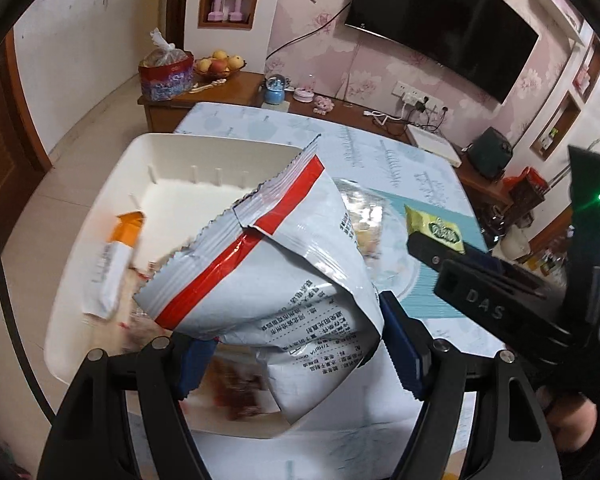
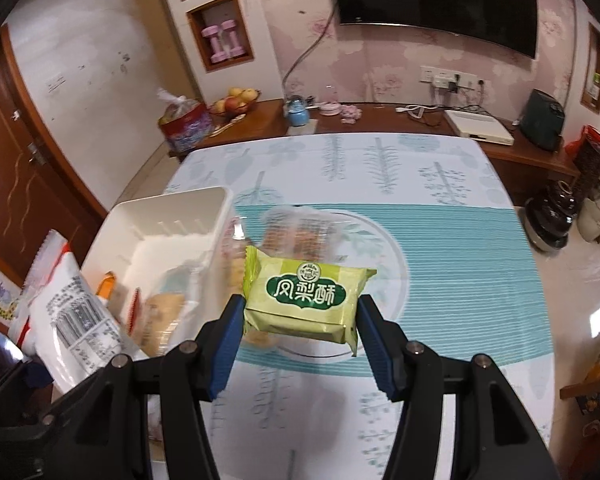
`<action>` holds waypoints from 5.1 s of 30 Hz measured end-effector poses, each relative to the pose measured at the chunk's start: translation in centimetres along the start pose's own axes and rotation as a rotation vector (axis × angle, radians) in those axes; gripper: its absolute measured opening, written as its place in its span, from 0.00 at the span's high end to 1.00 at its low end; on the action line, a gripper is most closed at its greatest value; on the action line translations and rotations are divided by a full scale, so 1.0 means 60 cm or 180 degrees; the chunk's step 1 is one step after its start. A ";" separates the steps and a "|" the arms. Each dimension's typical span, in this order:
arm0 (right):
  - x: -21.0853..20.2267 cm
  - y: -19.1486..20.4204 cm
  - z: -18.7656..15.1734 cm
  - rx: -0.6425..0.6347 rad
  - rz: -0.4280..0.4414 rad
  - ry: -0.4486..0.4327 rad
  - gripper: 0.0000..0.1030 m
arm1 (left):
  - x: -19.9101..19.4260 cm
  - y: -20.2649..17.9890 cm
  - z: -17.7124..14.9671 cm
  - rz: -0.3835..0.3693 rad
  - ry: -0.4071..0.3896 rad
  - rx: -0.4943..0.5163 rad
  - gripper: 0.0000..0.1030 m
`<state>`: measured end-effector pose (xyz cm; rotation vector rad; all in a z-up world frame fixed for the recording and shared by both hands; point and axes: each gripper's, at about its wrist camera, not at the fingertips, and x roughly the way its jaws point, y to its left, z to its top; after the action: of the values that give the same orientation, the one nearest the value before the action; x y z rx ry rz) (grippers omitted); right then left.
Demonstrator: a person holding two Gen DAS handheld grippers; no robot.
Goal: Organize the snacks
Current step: 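Carry the red-striped bag with the left tool while the right tool carries the pineapple cake over the bin, then open both tools over the white bin to drop the snacks, then move both tools toward the clear puffed-rice bar packs on the plate, then grasp the clear printed pack with the left tool while the right tool grasps the puffed-rice bar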
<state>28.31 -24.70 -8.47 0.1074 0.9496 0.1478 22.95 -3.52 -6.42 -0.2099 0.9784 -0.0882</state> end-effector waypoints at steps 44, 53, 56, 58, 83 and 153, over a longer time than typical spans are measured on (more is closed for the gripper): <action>0.015 0.235 -0.116 -0.0626 0.0781 0.0566 0.38 | -0.009 0.221 -0.008 0.0000 -0.0027 -0.0453 0.14; -0.008 0.182 -0.110 -0.0407 0.0817 0.0415 0.36 | -0.023 0.185 -0.012 -0.0005 -0.0056 -0.0382 0.14; -0.014 0.159 -0.108 -0.0309 0.0798 0.0381 0.36 | -0.025 0.165 -0.017 -0.0070 -0.0034 -0.0339 0.14; -0.017 0.146 -0.107 -0.0253 0.0791 0.0365 0.36 | -0.026 0.150 -0.021 -0.0085 -0.0023 -0.0285 0.14; 0.013 -0.098 -0.133 0.0814 0.0868 0.0299 0.36 | 0.012 -0.061 -0.042 -0.0147 -0.0033 0.0509 0.14; 0.225 -0.070 -0.080 0.0526 0.1975 -0.0155 0.62 | 0.441 -0.227 0.173 0.0596 0.1187 0.1220 0.19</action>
<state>32.44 -26.35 -22.72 0.5564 0.8542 0.6358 46.58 -19.83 -19.39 0.2601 1.3248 -0.1444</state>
